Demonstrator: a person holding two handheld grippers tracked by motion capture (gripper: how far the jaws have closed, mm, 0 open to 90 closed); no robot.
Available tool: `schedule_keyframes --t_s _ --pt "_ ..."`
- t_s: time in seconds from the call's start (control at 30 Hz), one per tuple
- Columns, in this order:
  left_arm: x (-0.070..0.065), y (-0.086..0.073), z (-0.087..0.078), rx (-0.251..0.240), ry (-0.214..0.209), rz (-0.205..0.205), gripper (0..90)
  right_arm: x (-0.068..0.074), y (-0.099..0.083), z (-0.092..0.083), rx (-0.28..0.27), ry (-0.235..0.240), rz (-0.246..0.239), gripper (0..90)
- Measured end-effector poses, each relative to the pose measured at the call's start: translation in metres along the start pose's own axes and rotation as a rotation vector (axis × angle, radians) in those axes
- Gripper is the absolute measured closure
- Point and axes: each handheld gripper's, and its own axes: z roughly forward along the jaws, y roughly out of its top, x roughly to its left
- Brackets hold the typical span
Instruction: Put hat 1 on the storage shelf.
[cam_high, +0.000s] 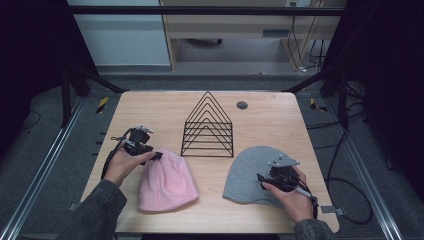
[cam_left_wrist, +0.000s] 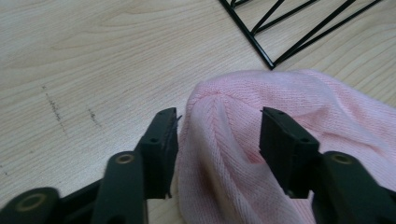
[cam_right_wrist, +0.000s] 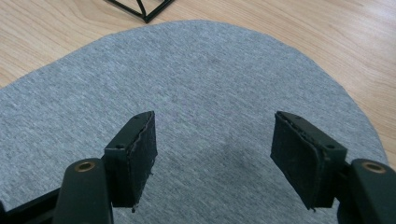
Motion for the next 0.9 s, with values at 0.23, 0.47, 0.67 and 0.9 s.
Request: schedule_keyframes --t_s 0.23,0.47,0.67,0.9 --pt "-0.003 0.000 -0.004 -0.010 -0.019 0.009 82.9 0.000 0.000 -0.001 -0.003 -0.001 0.001 31.1" --pt "-0.019 -0.006 -0.039 -0.137 -0.044 0.046 84.5 0.001 0.001 0.001 0.000 0.004 0.005 31.1" --pt "-0.040 -0.010 -0.076 -0.224 -0.061 0.126 84.9 0.003 0.002 0.000 -0.010 0.004 -0.013 31.5" --pt "-0.059 -0.008 -0.103 -0.264 -0.084 0.183 85.2 0.005 0.002 0.001 -0.013 0.006 -0.022 31.7"
